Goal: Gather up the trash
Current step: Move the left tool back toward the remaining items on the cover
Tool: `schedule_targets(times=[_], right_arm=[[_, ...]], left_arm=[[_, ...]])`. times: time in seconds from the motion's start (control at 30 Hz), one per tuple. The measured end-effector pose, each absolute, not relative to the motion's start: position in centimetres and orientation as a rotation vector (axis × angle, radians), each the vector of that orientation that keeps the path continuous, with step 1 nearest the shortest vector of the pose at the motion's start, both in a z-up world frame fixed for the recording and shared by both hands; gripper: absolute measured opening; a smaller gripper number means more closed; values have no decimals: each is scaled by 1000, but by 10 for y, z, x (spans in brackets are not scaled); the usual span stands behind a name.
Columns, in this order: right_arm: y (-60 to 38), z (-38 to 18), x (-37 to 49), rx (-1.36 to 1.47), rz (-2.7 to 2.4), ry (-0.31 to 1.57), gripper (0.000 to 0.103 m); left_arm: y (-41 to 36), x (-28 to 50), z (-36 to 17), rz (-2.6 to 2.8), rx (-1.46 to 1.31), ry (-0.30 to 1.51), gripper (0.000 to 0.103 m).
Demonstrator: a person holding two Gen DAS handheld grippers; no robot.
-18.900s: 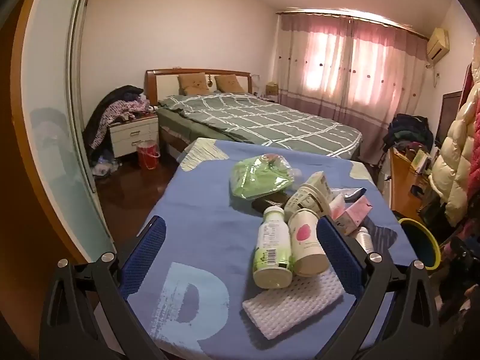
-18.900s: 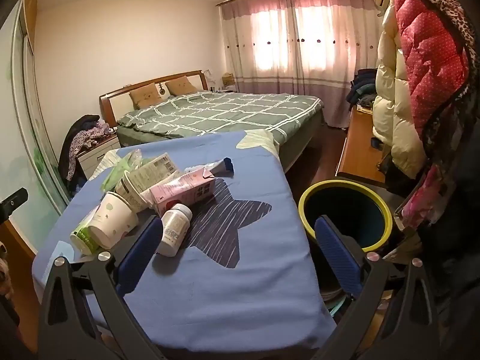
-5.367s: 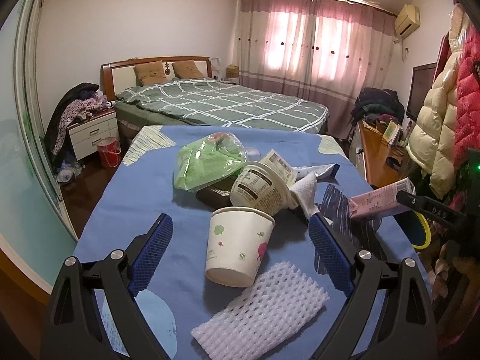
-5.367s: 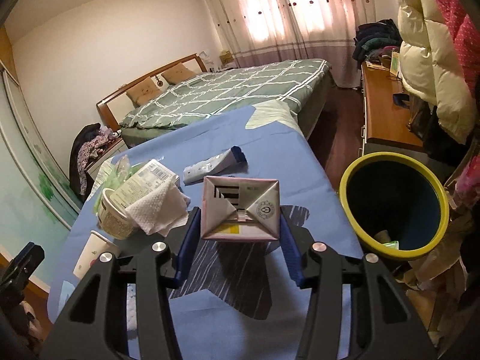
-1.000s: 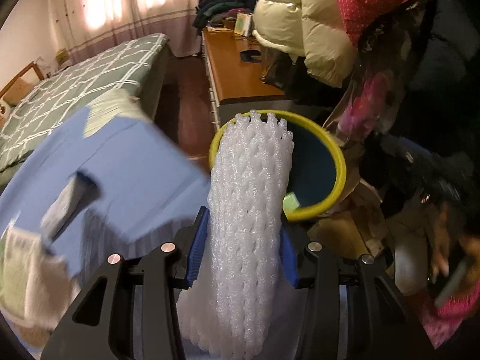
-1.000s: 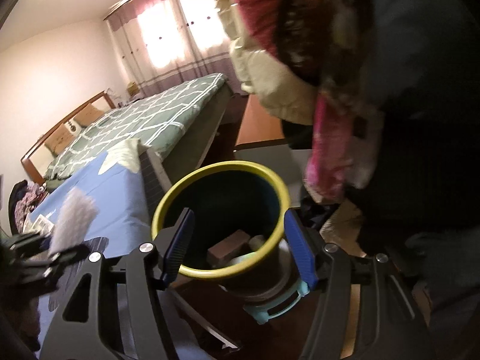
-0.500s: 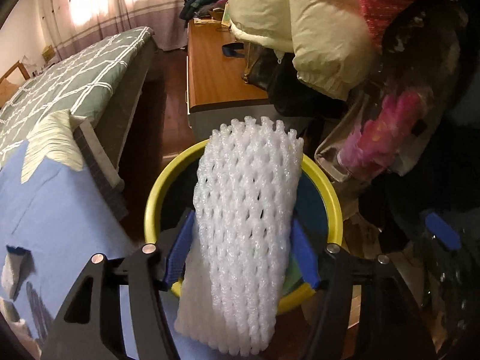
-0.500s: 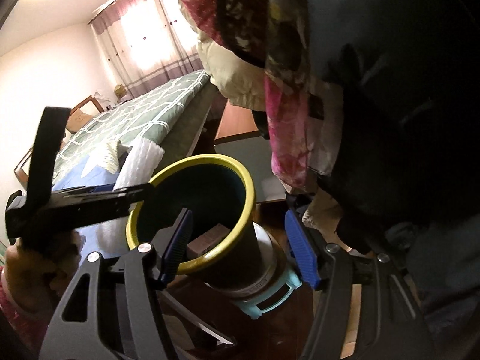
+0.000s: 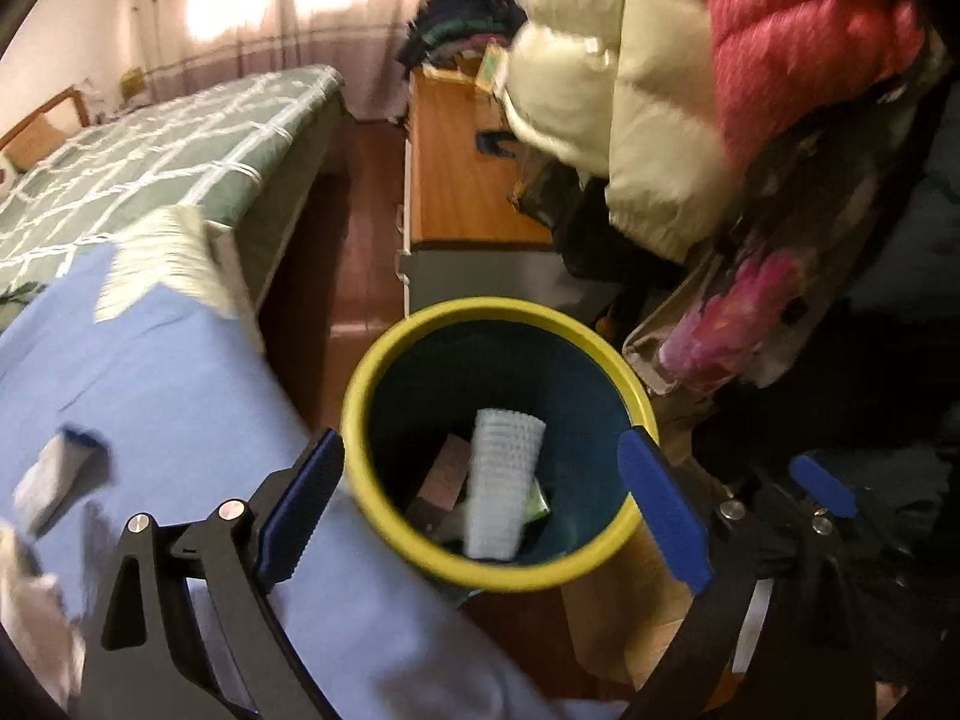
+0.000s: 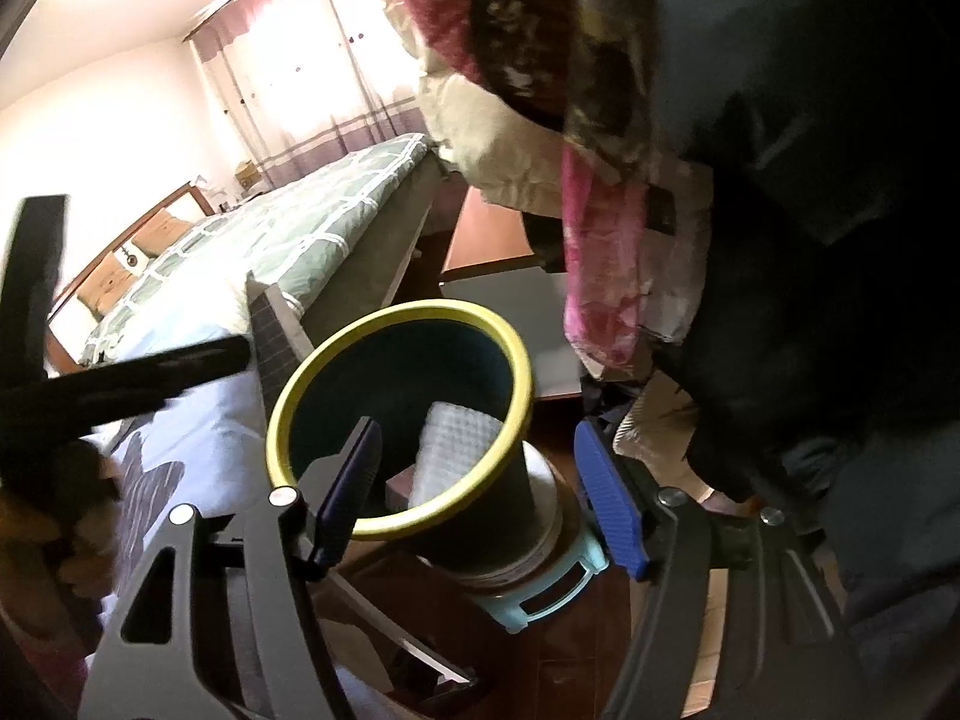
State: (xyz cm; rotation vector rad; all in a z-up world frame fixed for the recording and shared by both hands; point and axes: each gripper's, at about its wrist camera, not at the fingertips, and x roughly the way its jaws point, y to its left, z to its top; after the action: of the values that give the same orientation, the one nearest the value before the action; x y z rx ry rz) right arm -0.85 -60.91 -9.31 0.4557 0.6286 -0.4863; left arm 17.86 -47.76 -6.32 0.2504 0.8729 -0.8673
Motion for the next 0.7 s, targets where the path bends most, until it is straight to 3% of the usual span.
schedule_targets(times=[0.23, 0.7], right_arm=[[-576, -87, 6, 411, -429, 636, 67], [-473, -78, 55, 284, -232, 685, 67]], left_arm=[[-369, 147, -23, -743, 117, 733, 97], [-149, 106, -15, -335, -36, 604, 98]])
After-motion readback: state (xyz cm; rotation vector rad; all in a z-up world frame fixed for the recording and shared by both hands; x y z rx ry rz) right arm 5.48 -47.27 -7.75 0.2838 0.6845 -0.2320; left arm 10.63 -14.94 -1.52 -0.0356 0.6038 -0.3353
